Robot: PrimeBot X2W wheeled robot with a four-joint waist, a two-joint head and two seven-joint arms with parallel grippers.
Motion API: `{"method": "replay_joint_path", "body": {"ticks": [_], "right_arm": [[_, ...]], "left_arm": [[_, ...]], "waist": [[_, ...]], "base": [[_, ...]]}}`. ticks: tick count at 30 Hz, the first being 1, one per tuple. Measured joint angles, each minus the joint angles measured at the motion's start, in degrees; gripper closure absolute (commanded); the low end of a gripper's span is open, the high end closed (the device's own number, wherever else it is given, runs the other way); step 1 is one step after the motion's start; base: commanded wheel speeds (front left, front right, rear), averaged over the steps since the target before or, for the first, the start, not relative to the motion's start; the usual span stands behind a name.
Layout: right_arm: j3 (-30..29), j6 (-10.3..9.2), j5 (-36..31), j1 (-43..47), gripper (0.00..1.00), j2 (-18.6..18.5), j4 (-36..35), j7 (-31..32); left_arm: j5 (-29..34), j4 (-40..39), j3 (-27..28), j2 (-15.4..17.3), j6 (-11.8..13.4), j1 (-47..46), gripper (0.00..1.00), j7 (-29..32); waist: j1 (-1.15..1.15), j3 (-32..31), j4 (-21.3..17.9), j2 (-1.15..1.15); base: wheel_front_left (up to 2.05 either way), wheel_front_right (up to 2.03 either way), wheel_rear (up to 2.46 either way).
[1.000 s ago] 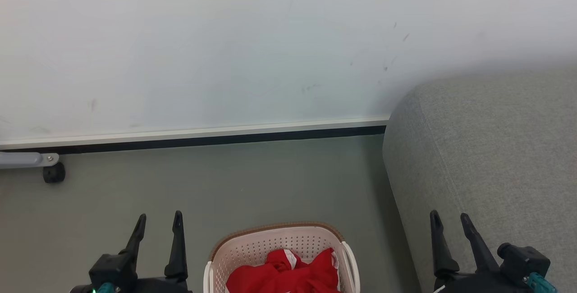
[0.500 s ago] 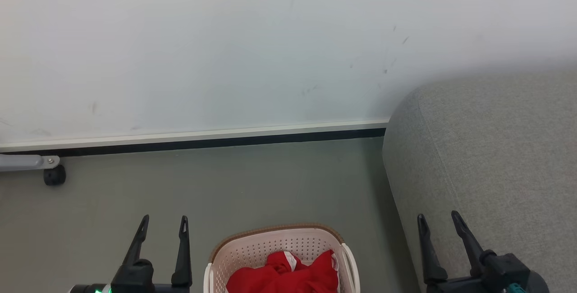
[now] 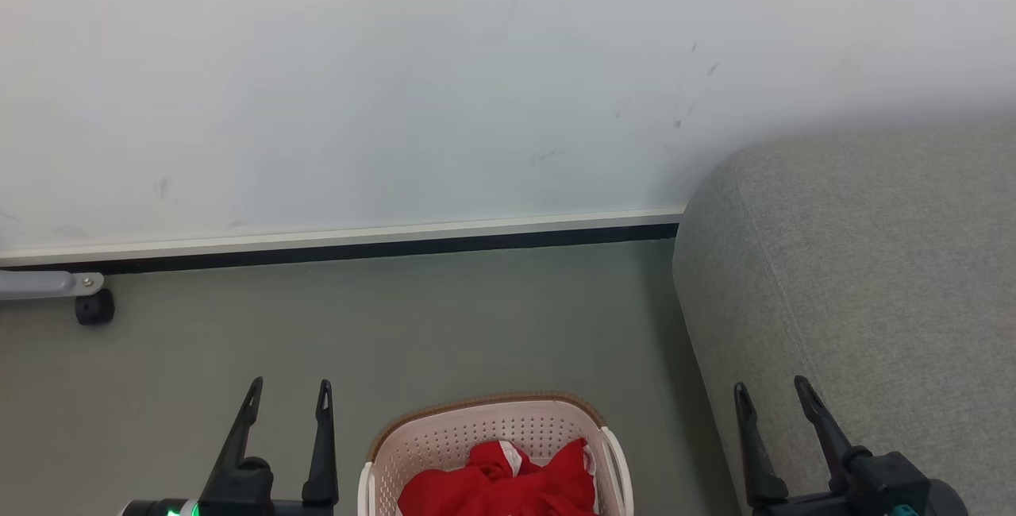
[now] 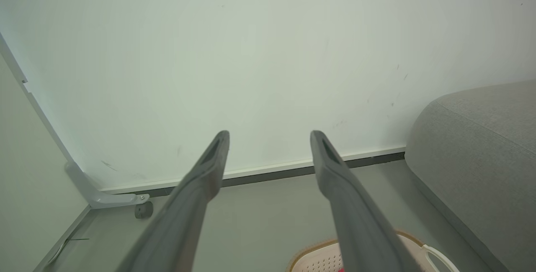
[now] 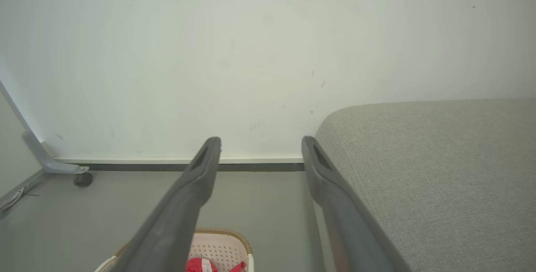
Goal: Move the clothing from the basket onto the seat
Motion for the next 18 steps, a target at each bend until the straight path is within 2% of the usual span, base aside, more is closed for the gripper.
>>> {"method": "replay_joint_path", "body": {"ticks": [18], "right_arm": [[-0.7,0.02,-0.3,0.1,0.00,0.0,-0.1,0.0]], "left_arm": [[-0.1,0.5,0.7,-0.4,-0.4,0.1,0.00,0.0]], "waist": [[0.00,0.6,0.0,0.00]], "base": [[0.00,0.00,0.00]]}}
